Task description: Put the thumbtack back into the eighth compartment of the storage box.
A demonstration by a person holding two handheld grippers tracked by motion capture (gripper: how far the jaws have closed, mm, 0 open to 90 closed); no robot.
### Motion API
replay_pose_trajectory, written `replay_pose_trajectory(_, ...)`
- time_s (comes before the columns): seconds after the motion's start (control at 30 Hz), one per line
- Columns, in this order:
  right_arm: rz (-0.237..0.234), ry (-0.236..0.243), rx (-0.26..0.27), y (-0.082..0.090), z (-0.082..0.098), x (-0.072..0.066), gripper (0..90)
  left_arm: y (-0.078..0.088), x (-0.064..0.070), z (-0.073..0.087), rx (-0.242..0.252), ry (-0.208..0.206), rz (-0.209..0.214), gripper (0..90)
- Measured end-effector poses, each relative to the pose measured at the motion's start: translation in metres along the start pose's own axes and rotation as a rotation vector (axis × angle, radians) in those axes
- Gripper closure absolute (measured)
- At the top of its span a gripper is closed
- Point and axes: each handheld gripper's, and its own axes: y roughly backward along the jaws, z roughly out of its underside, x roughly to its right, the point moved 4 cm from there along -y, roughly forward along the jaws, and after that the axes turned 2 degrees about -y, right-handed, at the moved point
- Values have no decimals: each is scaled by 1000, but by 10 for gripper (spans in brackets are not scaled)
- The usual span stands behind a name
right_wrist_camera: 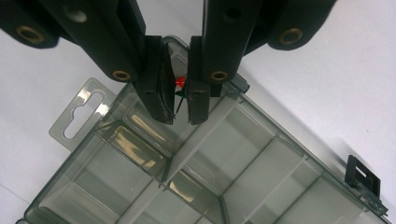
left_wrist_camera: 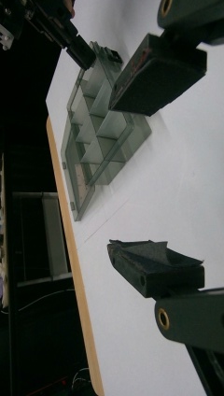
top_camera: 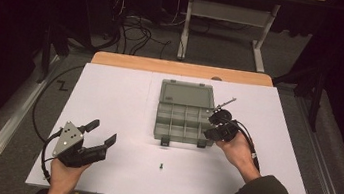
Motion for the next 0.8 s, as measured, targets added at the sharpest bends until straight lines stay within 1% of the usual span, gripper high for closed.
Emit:
replay_pose_trajectory(0.1,-2,-2,-9,-1,1,0,802,0,-1,-1,5,6,-4,268)
replay_pose_trajectory(0.17,-4,-3,-6,-1,0,1,800,0,-1,-1,7,7,-5,268)
replay_pose_trajectory(0.4,-10,-10,15,3,0,-1,770,0,0,0,1,6,-3,267)
replay_pose_trajectory(0.5,-12,-8,30,9,3,-3,746,0,-1,0,1,4,-2,267)
replay_pose_trajectory(0.53,-14,-18,36,11,3,-4,737,0,-1,0,-2,4,-2,267)
replay_pose_trajectory(0.6,-29,-16,50,14,4,-6,715,0,-1,-1,2,6,-2,267)
replay_pose_trajectory(0.7,-31,-13,67,16,5,-12,693,0,-1,0,1,4,-2,267)
replay_pose_trajectory(0.8,-48,-15,68,16,7,-16,680,0,-1,-2,10,16,-4,267)
